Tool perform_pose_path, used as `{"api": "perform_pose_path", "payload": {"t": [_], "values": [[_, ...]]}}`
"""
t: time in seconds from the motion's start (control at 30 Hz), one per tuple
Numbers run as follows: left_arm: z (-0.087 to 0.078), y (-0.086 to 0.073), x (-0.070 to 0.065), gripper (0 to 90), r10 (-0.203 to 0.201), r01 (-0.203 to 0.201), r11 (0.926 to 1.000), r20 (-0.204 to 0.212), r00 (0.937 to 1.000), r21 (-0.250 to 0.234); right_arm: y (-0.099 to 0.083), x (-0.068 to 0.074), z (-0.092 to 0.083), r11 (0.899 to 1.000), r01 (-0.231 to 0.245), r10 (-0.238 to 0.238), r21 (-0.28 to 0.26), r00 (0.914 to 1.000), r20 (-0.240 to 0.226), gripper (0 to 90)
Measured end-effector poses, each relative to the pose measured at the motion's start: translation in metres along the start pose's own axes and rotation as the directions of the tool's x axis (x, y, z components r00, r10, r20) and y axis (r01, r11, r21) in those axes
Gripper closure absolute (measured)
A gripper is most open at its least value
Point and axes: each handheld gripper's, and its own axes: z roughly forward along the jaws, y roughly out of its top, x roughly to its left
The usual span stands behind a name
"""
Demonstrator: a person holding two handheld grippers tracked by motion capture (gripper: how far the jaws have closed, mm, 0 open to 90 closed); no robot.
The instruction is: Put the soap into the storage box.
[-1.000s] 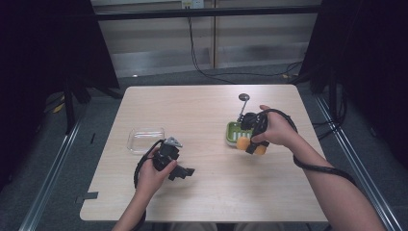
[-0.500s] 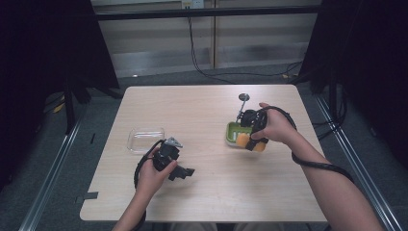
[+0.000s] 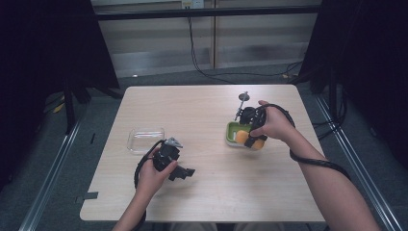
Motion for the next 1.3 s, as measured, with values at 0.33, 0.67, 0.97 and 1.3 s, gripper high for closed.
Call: {"api": "perform_pose_path", "payload": {"t": [0.33,0.67,0.97,1.3], "values": [[0.001,-0.001,0.0,7.9,0.001,-0.001,1.0,-0.002,1.0,0.004,0.002,-0.004,0.0,1.0,-0.007,0.007,0.001,1.0,0.002,50.8],[-0.001,0.0,0.001,7.8,-0.003,0.003,1.0,0.0,1.0,-0.001,0.001,-0.011,0.001,1.0,-0.029,0.029,-0.008,0.9996,0.0,50.8],[-0.001,-0.001,0.002,7.8,-0.008,0.008,1.0,0.0,1.0,-0.001,0.0,-0.017,0.004,0.999,-0.034,0.034,-0.01,0.9994,-0.001,50.8],[-0.001,-0.001,0.003,7.9,-0.009,0.009,1.0,-0.004,1.0,-0.005,0.001,-0.022,0.004,1.0,-0.028,0.028,-0.007,0.9996,0.005,50.8]]}}
